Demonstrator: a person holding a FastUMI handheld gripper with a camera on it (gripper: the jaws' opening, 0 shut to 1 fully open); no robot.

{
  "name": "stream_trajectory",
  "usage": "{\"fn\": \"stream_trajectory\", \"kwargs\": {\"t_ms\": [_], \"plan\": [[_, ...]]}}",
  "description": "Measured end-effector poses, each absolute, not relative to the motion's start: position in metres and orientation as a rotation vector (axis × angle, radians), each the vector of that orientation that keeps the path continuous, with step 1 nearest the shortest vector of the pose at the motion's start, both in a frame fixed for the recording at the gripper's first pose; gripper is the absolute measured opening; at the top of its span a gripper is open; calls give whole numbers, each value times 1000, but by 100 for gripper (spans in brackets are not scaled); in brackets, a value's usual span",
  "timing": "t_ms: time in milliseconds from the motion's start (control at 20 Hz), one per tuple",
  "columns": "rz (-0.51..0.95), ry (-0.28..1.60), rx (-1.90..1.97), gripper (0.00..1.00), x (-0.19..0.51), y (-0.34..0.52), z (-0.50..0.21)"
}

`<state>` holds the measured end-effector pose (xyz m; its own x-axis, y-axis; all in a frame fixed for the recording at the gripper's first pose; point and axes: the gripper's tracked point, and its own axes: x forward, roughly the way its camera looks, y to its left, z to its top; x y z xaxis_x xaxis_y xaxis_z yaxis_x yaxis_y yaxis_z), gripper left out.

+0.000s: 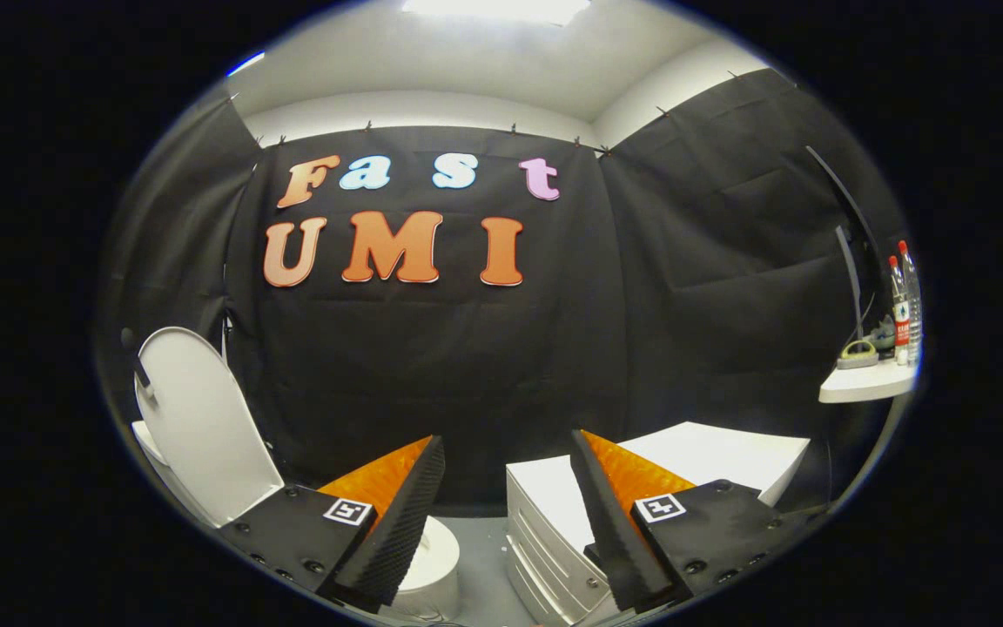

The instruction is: Open the toilet lid.

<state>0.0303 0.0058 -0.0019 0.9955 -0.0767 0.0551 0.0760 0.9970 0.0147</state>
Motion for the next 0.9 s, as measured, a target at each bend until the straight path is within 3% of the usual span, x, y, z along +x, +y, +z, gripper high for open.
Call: {"fn": "stream_trajectory", "kwargs": {"t_ms": [900], "plan": [[-62,21,18,94,38,19,-22]]}}
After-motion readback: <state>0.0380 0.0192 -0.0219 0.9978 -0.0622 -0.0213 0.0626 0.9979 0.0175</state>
